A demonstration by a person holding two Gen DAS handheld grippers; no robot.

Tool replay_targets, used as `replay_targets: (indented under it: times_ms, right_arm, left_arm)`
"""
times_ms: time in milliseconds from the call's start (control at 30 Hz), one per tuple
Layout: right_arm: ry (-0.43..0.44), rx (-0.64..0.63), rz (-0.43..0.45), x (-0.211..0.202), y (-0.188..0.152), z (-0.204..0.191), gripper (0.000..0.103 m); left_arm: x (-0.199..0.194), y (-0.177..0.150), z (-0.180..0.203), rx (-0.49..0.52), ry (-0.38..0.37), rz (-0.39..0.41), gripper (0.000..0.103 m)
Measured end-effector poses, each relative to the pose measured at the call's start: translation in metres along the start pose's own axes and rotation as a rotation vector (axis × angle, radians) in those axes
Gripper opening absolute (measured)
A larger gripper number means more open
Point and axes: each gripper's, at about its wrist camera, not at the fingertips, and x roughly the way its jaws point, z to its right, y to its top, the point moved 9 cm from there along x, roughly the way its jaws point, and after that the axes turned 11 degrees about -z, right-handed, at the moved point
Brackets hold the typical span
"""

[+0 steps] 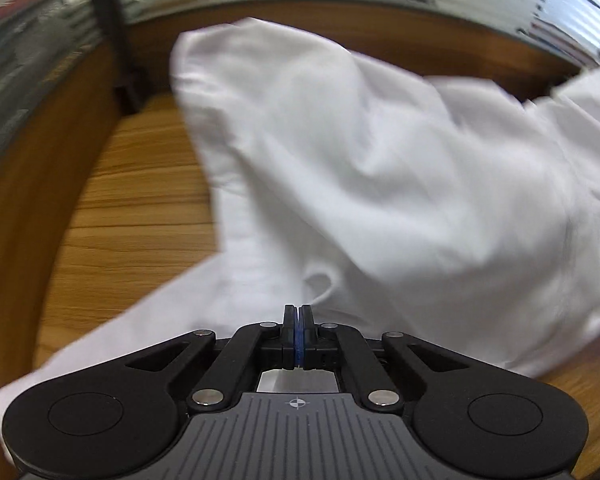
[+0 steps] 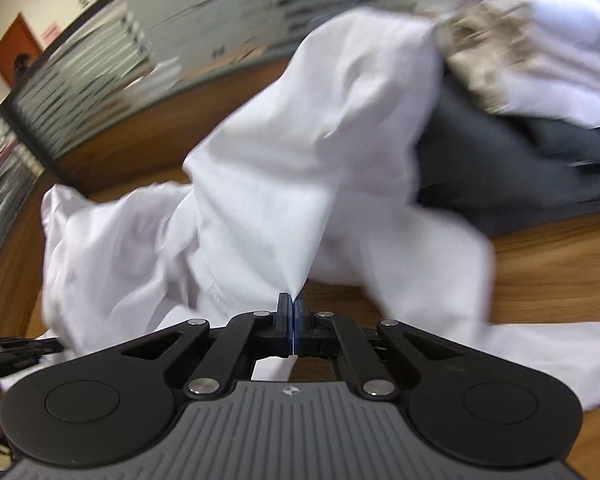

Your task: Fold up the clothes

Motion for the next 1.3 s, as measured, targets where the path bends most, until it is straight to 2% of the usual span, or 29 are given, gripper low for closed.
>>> replay_targets:
  times_ms: [100, 200, 333, 400, 533, 600, 733, 867, 900, 933, 1000, 1067, 1133, 1200, 1300]
  right_arm:
    - [-0.077, 0.009, 0.023, -0.037, -0.004, 0.021, 0.001]
    - [-0.177, 0.020, 0.041, -0.086, -0.016, 0.059, 0.001]
    - [-0.310, 0.023, 0.031, -0.130, -0.038, 0.096, 0.001]
    - [-0.383, -0.004, 0.002, -0.146, -0.051, 0.111, 0.001]
    - [-0.420, 0.007, -0.095, -0.145, -0.086, 0.126, 0.001]
    - [-0.427, 0.032, -0.141, -0.138, -0.106, 0.133, 0.001]
    - [-0.446, 0.070, -0.232, -0.121, -0.148, 0.146, 0.001]
    - [-0.463, 0.073, -0.296, -0.105, -0.173, 0.153, 0.004]
    - [-0.463, 0.070, -0.290, -0.105, -0.172, 0.151, 0.010]
    - [-0.463, 0.066, -0.282, -0.106, -0.171, 0.150, 0.014]
    - [-0.453, 0.042, -0.255, -0.112, -0.163, 0.142, 0.040]
    - [-0.416, 0.002, -0.226, -0.114, -0.148, 0.128, 0.047]
    - [-0.386, -0.057, -0.210, -0.112, -0.131, 0.110, 0.052]
    - [-0.346, -0.117, -0.186, -0.109, -0.117, 0.091, 0.064]
    - [-0.279, -0.186, -0.162, -0.096, -0.102, 0.061, 0.067]
  left_arm:
    - [-0.022, -0.001, -0.026, -0.040, 0.040, 0.024, 0.002]
    - [-0.043, -0.004, -0.051, -0.081, 0.079, 0.043, 0.002]
    - [-0.065, -0.016, -0.074, -0.129, 0.108, 0.024, 0.002]
    - [-0.069, -0.034, -0.071, -0.128, 0.117, -0.013, 0.002]
    - [-0.074, -0.077, -0.062, -0.091, 0.162, -0.091, 0.002]
    - [-0.066, -0.101, -0.060, -0.081, 0.160, -0.148, 0.002]
    - [-0.049, -0.142, -0.068, -0.128, 0.134, -0.258, 0.002]
    - [-0.041, -0.162, -0.073, -0.171, 0.130, -0.284, 0.005]
    - [-0.044, -0.162, -0.075, -0.190, 0.126, -0.263, 0.013]
    - [-0.047, -0.162, -0.076, -0.208, 0.122, -0.242, 0.025]
    - [-0.051, -0.160, -0.079, -0.243, 0.115, -0.199, 0.040]
    - [-0.052, -0.154, -0.082, -0.272, 0.116, -0.160, 0.045]
    - [-0.048, -0.146, -0.083, -0.292, 0.126, -0.127, 0.065]
    - [-0.040, -0.139, -0.083, -0.296, 0.133, -0.093, 0.070]
    - [-0.023, -0.133, -0.082, -0.288, 0.156, -0.085, 0.074]
